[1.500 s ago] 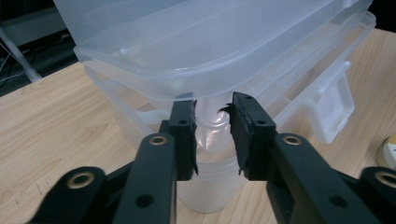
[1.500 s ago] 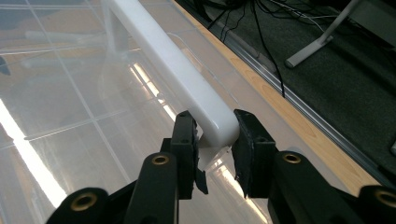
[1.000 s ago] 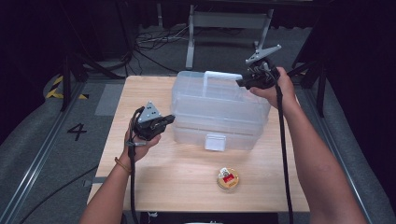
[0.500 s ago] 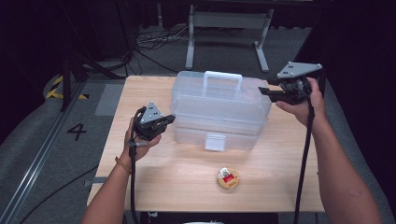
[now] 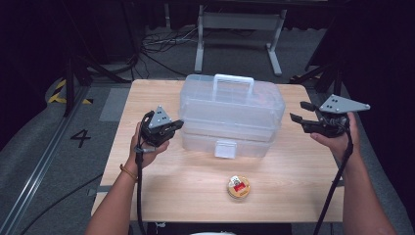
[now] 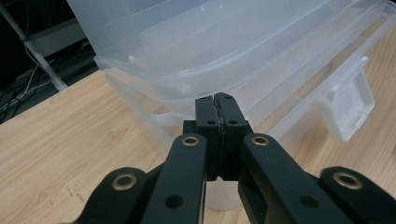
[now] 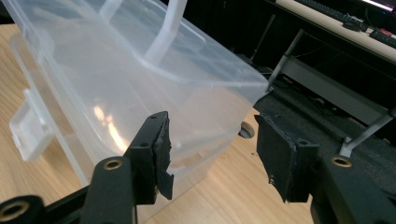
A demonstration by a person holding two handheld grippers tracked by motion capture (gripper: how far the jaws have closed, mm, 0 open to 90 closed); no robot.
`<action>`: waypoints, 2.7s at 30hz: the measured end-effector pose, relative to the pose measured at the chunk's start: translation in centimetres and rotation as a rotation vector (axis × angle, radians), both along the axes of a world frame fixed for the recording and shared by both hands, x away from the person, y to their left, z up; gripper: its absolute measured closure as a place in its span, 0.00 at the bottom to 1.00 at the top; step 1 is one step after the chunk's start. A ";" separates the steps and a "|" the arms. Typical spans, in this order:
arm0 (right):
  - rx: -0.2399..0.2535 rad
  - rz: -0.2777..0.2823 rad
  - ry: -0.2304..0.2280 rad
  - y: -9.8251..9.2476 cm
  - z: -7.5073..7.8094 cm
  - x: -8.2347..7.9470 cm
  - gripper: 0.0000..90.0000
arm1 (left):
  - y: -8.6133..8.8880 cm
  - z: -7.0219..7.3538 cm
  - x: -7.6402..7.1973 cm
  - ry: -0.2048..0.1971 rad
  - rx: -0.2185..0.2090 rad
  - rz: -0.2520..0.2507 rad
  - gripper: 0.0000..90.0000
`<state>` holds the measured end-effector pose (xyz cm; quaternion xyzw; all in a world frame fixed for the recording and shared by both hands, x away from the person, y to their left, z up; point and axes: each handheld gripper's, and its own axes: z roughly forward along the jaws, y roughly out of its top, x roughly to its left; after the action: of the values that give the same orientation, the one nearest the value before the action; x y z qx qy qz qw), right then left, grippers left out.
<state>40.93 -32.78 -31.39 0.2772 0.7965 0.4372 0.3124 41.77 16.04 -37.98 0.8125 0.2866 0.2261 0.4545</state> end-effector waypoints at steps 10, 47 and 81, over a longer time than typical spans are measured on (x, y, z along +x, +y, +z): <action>-0.068 0.057 0.074 0.2 -4.5 0.2 0.48 | -0.3 0.5 0.0 -0.017 0.016 -0.008 1.00; 0.078 -0.009 -0.200 2.4 -4.2 0.8 0.72 | -3.2 -1.2 -0.7 0.043 0.234 -0.170 0.62; 0.053 -0.224 -0.300 4.7 -0.9 3.3 0.87 | -7.6 -1.9 0.5 0.045 0.266 -0.258 0.68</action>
<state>44.21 -28.06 -32.30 0.3039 0.6934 0.4571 0.4668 42.24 8.45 -39.83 0.9003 0.1577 0.1833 0.3619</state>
